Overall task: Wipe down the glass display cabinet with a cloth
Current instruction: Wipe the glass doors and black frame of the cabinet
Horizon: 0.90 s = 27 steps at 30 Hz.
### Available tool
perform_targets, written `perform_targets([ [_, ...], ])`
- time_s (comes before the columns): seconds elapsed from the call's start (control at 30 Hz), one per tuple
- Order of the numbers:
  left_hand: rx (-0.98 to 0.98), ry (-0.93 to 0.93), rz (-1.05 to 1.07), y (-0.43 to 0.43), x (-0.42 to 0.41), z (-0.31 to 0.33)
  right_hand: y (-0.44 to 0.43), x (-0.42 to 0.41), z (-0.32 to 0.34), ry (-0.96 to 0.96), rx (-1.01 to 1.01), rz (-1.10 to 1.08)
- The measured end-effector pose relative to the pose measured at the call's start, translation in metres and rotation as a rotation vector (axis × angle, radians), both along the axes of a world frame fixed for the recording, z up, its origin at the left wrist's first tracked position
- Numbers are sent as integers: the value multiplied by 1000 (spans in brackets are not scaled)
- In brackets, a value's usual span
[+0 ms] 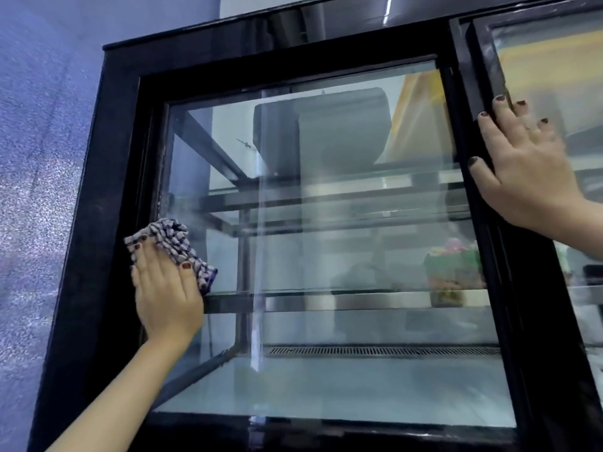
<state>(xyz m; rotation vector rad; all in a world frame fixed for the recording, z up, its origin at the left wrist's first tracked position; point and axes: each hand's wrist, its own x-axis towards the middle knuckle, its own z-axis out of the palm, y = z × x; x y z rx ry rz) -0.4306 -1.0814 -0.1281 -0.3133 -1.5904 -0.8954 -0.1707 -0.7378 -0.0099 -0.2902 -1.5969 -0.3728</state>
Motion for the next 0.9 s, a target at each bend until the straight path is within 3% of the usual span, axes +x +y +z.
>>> perform_targets([
  [0.3, -205, 151, -100, 159, 115, 7, 1, 2, -7, 0, -20, 24],
  [0.5, -562, 310, -63, 233, 170, -24, 2, 6, -12, -4, -32, 52],
  [0.67, -605, 326, -65, 203, 151, -34, 4, 7, -18, -18, -21, 37],
  [0.9, -303, 208, -67, 88, 66, -11, 2, 7, -27, -52, -15, -5],
])
